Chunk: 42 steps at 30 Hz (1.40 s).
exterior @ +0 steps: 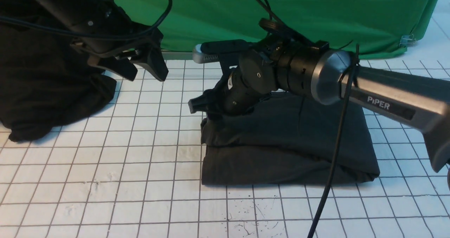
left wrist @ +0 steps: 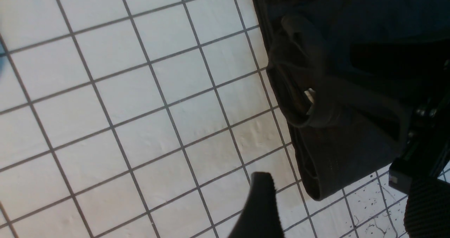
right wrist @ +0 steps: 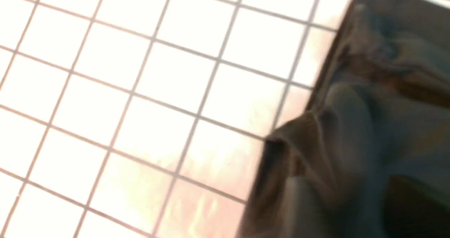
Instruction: Fold a long-sleeved shirt over a white checkered tablecloth.
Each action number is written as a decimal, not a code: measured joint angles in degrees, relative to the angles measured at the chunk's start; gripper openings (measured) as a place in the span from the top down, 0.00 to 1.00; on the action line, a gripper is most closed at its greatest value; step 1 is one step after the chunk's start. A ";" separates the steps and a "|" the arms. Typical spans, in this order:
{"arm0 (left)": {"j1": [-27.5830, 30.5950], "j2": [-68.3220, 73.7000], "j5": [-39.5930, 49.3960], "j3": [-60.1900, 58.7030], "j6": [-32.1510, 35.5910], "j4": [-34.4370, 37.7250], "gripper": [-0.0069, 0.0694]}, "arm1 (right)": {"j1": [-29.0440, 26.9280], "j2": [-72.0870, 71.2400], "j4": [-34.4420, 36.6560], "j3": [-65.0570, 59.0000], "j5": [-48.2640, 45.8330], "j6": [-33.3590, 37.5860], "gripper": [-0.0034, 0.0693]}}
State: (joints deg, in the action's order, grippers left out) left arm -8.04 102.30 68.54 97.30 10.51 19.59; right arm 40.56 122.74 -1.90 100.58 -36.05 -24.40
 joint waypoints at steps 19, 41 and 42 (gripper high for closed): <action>0.00 0.00 0.82 -13.01 -2.66 5.66 0.26 | -15.32 -28.76 -4.36 -10.34 -32.89 19.43 0.93; -12.43 8.65 -25.35 -25.19 -5.14 11.27 0.26 | -29.31 -19.74 -0.17 -38.60 -8.86 20.72 0.39; -12.43 8.91 -25.50 -25.19 -5.16 11.32 0.26 | -29.31 -19.67 -0.11 -38.60 -8.53 20.72 0.39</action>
State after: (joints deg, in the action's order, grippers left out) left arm -20.48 111.21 43.03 72.11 5.35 30.92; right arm 11.26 103.07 -2.00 61.98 -44.58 -3.67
